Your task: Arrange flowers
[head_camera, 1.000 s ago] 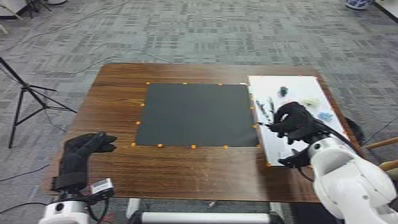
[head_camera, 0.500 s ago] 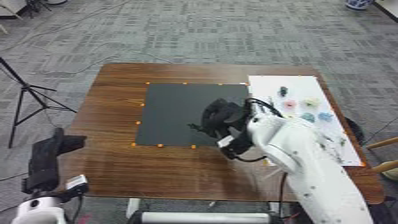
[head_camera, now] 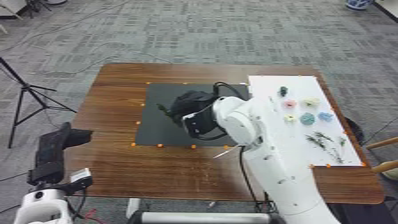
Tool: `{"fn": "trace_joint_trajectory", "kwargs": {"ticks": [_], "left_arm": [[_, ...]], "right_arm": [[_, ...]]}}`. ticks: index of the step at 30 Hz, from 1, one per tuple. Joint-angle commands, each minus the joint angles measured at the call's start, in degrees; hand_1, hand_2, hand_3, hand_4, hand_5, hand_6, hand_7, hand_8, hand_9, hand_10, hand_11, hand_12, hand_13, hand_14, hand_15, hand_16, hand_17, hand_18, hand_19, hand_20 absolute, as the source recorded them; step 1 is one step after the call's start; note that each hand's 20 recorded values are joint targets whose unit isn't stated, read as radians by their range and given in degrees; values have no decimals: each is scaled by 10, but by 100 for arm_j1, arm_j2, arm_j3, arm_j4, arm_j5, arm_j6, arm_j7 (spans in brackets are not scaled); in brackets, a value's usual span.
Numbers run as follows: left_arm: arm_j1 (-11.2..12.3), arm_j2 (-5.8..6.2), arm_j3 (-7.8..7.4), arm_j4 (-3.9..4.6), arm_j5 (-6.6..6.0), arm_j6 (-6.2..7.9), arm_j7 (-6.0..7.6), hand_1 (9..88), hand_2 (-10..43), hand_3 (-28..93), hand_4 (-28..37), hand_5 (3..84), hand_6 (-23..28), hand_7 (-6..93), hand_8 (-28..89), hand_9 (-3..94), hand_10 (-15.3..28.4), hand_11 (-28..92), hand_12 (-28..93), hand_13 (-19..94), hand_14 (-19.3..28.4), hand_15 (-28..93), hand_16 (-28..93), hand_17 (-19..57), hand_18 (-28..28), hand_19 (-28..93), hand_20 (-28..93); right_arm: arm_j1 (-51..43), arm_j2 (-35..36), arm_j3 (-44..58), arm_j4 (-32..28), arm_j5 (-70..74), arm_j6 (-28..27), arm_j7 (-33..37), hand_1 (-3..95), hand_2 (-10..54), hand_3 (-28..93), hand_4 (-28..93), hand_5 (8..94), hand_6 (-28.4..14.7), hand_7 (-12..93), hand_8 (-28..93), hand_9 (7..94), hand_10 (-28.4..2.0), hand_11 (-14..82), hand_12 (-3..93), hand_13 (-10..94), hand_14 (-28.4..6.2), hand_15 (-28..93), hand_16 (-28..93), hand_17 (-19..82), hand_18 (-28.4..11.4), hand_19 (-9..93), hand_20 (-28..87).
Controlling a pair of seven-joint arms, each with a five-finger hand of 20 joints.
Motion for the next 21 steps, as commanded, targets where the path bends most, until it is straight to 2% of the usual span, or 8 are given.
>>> {"fn": "trace_joint_trajectory", "kwargs": {"ticks": [1, 2, 3, 7, 9, 12, 17, 21], "left_arm": [[75, -17, -65, -174, 17, -205, -175, 238, 275, 631, -283, 702, 26, 228, -64, 666, 155, 278, 193, 479, 200, 391, 27, 65, 159, 299, 296], [107, -33, -72, -199, 21, -183, -203, 239, 272, 632, -283, 701, 26, 227, -64, 665, 156, 279, 194, 478, 200, 391, 26, 64, 159, 300, 296], [34, -20, -38, -169, 9, -215, -218, 241, 269, 633, -283, 698, 26, 227, -64, 664, 156, 279, 194, 478, 200, 392, 26, 64, 159, 301, 296], [-3, -21, -31, -176, 46, -284, -308, 244, 260, 634, -283, 693, 27, 224, -63, 661, 156, 280, 194, 477, 200, 394, 24, 61, 159, 302, 295], [11, -12, -36, -195, 49, -301, -330, 244, 241, 635, -283, 686, 30, 224, -62, 656, 157, 281, 194, 475, 201, 397, 24, 59, 159, 304, 296], [41, -60, -53, -225, 82, -348, -386, 243, 206, 636, -283, 677, 34, 222, -62, 649, 158, 284, 193, 472, 201, 399, 22, 56, 160, 307, 295], [50, -94, -55, -239, 111, -441, -478, 245, 175, 638, -283, 671, 38, 220, -61, 641, 159, 286, 192, 465, 203, 403, 21, 52, 161, 310, 295], [105, -122, -99, -282, 144, -501, -547, 248, 163, 639, -283, 664, 39, 220, -60, 637, 158, 288, 192, 464, 204, 404, 20, 50, 162, 312, 295]], "right_arm": [[29, -486, -425, 323, -520, 326, 78, 661, -95, 541, -3, 620, -48, 488, 217, 928, -113, 192, 424, 937, 10, 572, 227, 737, -51, 830, 454], [-17, -508, -476, 313, -570, 344, 69, 662, -95, 541, -10, 620, -46, 490, 213, 930, -113, 189, 412, 937, 9, 573, 226, 738, -51, 831, 451], [-44, -501, -502, 284, -539, 437, 81, 665, -95, 539, -17, 619, -46, 491, 210, 931, -114, 183, 401, 937, 9, 574, 226, 738, -51, 831, 449], [-71, -515, -577, 286, -585, 626, 53, 673, -95, 531, -28, 619, -42, 490, 207, 934, -114, 152, 372, 937, 8, 575, 225, 737, -52, 834, 444], [-38, -526, -542, 330, -557, 676, 76, 681, -95, 516, -31, 616, -39, 480, 207, 933, -112, 130, 356, 937, 7, 571, 229, 736, -52, 836, 439], [-14, -508, -513, 371, -549, 829, 72, 675, -95, 504, -30, 616, -40, 465, 208, 932, -111, 98, 343, 937, 5, 567, 229, 737, -53, 835, 434], [-21, -466, -468, 432, -585, 901, 57, 639, -95, 494, -23, 617, -50, 417, 212, 913, -126, 73, 312, 937, -2, 547, 233, 737, -55, 829, 422], [-35, -478, -428, 514, -669, 883, 65, 622, -95, 502, -31, 617, -57, 390, 222, 896, -133, 81, 293, 937, -5, 539, 240, 733, -59, 827, 421]]}}
